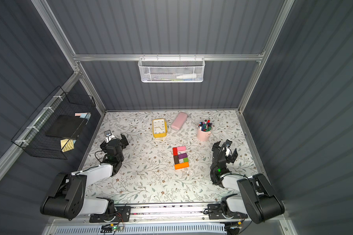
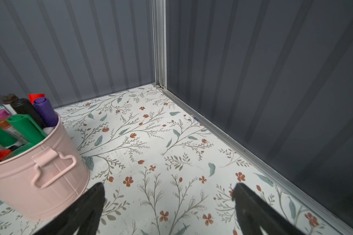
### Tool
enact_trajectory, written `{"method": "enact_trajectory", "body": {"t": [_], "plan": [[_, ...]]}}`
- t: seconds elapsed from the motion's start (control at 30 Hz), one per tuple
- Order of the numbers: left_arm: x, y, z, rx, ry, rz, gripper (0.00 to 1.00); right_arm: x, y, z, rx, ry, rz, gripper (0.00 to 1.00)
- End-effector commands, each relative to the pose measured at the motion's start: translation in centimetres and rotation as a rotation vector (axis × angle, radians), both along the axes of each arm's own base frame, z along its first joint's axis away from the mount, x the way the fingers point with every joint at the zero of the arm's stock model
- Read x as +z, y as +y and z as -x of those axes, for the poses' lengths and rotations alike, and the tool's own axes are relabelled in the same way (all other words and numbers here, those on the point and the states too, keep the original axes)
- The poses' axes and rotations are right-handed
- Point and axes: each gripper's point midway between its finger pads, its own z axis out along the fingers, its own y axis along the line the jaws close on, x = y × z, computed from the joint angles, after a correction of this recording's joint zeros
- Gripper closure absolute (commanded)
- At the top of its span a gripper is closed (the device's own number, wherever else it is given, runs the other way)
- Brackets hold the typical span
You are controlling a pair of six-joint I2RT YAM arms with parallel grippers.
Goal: Assemble the number 6 with building blocks
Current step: Reset both arms
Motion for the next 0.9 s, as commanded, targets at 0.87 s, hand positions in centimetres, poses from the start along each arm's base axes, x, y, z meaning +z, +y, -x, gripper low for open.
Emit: {"method": "enact_trajectory", "body": {"t": [0.87], "plan": [[-3.5, -1.1, -3.9, -0.213, -0.023, -0.018, 0.0, -1.0, -0.9, -4.1, 0.213, -0.032, -0.141, 0.01]]}}
